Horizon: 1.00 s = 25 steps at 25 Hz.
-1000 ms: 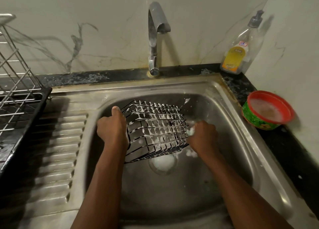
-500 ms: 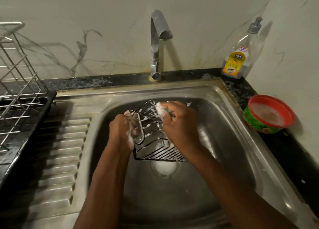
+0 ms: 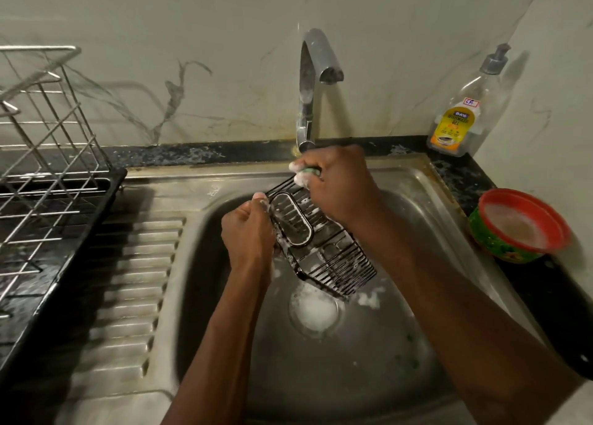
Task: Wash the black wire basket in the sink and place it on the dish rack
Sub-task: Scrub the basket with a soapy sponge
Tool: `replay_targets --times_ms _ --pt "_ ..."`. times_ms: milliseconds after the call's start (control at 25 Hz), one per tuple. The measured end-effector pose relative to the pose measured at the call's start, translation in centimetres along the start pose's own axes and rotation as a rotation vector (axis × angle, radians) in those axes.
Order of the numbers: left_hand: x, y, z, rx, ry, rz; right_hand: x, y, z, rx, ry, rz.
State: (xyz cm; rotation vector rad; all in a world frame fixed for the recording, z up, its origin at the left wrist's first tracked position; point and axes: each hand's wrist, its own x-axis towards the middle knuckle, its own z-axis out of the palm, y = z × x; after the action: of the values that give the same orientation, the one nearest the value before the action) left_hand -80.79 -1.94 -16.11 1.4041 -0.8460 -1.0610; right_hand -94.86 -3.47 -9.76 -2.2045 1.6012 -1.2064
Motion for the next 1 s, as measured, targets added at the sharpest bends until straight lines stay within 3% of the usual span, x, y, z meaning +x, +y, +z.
replay_targets --times_ms 80,160,360,520,640,800,920,1000 --pt "-0.3 -0.2 0.1 0.038 -0.001 0.144 0.5 -1.7 1.3 -0.057 -0.197 -0.143" --pt "-0.5 -0.2 0.1 0.064 0.014 0.223 0.8 -2.2 1.5 -0.089 -0.275 -0.193" --pt "-1.7 0.8 0.9 0.165 -0.002 0.333 2.1 -0.4 0.5 -0.134 -0.064 0.035" --pt "-2.2 0.4 0.9 0.17 -0.03 0.377 2.7 -1.6 0.6 -0.062 -0.311 -0.001" --pt "-1.8 0.3 0.9 0.194 -0.008 0.389 3.3 -0.2 -0.5 -0.126 -0.243 0.083" --pt "-2.1 0.6 1.4 0.189 -0.029 0.42 3.4 -0.3 -0.2 -0.109 -0.351 0.067" --pt "-1.5 0.3 1.1 0.192 0.003 0.423 3.9 0.6 -0.6 -0.216 -0.282 0.143" --pt "-1.6 0.3 1.3 0.183 -0.002 0.432 3.7 0.6 -1.0 -0.225 -0.345 0.126"
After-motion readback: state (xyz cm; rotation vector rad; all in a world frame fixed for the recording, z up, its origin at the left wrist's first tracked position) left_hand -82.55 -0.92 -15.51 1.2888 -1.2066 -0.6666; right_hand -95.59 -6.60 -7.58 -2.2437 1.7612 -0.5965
